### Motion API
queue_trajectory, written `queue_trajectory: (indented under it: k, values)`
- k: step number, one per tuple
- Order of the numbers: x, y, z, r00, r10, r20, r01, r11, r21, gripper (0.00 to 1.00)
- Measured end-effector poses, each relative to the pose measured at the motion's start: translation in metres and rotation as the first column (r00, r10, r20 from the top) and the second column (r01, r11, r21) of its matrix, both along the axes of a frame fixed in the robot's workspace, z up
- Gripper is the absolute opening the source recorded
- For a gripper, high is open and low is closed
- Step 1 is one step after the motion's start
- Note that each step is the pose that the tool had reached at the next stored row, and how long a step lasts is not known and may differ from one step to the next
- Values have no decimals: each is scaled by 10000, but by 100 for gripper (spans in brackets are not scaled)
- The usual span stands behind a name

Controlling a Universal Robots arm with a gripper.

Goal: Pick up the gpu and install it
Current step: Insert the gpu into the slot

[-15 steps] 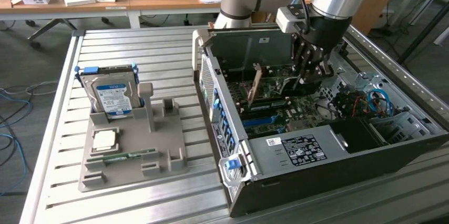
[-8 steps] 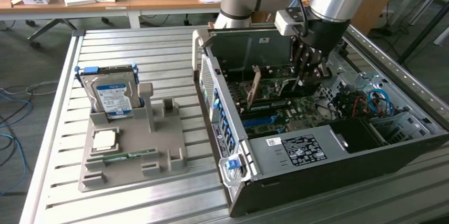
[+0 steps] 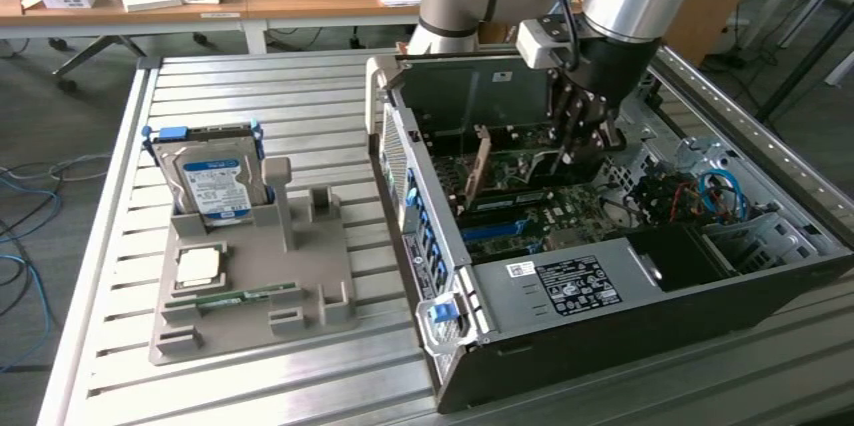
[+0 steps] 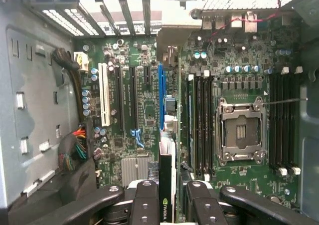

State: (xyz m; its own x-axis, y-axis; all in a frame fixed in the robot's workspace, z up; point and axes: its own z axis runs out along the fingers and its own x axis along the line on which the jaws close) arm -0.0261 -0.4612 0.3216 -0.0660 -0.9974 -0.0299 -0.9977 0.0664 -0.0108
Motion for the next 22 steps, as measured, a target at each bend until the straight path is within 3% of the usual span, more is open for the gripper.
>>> queue_trajectory:
  k: [7,13,22]
  values:
    - [-10,-2,0,10000,1,0,-1,10000,-1,26]
    - [-10,-64,0,10000,1,0,-1,10000,0,26]
    - [-13,-67,-89,10000,2,0,-2,10000,0,26]
